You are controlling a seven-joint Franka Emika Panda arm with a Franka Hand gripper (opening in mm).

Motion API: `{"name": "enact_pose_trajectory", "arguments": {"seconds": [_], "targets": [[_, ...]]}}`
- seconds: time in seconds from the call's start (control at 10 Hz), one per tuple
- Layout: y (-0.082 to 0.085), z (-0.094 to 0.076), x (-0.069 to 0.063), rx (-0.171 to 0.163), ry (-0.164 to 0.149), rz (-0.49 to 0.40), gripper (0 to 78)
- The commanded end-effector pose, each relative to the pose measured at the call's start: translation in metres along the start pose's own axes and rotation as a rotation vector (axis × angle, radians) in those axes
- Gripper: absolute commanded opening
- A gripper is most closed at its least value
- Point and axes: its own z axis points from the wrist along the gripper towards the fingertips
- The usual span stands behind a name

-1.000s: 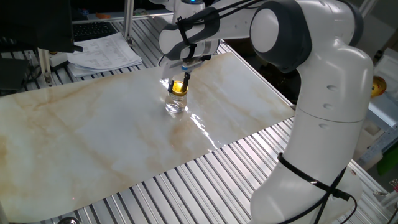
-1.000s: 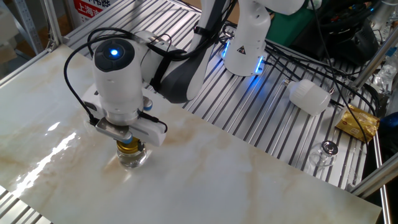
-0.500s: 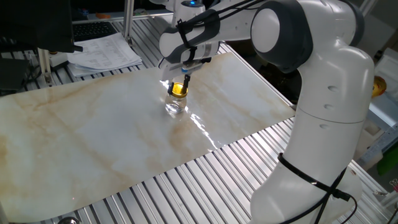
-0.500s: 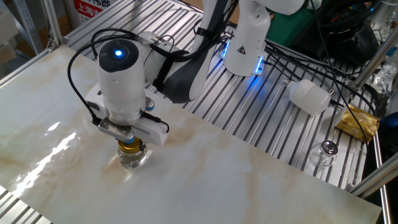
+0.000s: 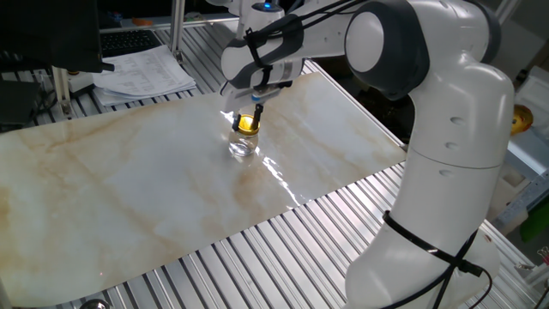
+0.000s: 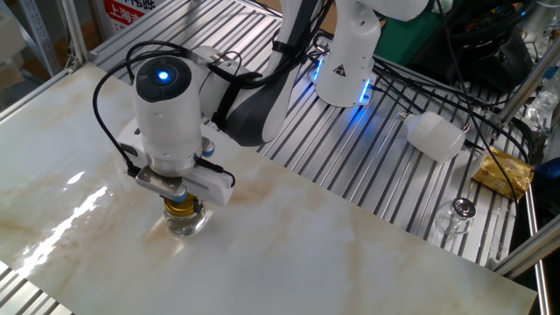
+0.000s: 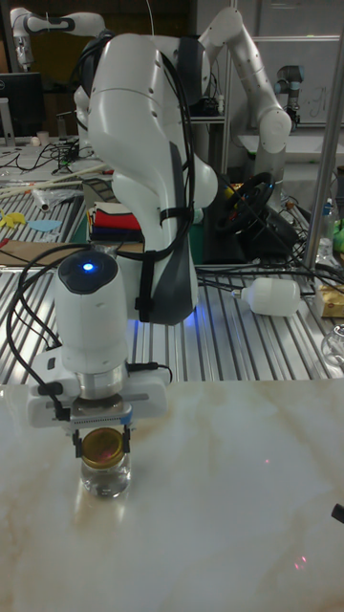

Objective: Screw the lid onto the jar

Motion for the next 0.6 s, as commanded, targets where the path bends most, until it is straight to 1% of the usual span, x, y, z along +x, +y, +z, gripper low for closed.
{"name": "enact_pose_trajectory", "arguments": {"seconds": [0.1,0.6], "targets": [[0.0000,0.0018,-0.0017,0.002,-0.003,0.013,1.1],[0.0011,0.0039,-0.0027,0.001,-0.008,0.026,1.1]]}}
